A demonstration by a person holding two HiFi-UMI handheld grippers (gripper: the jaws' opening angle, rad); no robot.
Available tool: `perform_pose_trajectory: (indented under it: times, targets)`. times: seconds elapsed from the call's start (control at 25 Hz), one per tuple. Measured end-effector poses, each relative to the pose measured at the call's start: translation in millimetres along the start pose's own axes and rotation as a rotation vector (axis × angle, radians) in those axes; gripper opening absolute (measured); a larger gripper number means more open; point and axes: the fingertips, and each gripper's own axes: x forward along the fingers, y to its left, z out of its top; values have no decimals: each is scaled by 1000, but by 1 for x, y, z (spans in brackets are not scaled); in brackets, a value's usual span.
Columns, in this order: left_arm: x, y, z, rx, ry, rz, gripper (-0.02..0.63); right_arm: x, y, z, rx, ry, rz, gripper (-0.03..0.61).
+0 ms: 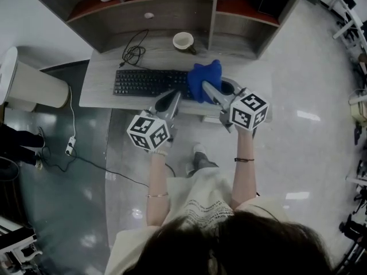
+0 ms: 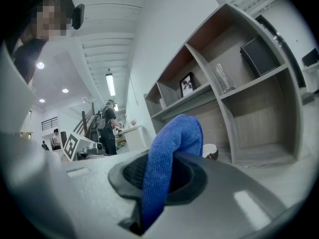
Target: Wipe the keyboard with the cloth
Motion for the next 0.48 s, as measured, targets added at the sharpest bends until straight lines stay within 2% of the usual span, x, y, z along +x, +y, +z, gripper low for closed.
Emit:
perform_pose_trajectory:
  times: [0.48]
  targets:
    - [34,3,-19,-32,55,-4,-9,0,-38,-12,42,28,-19,52]
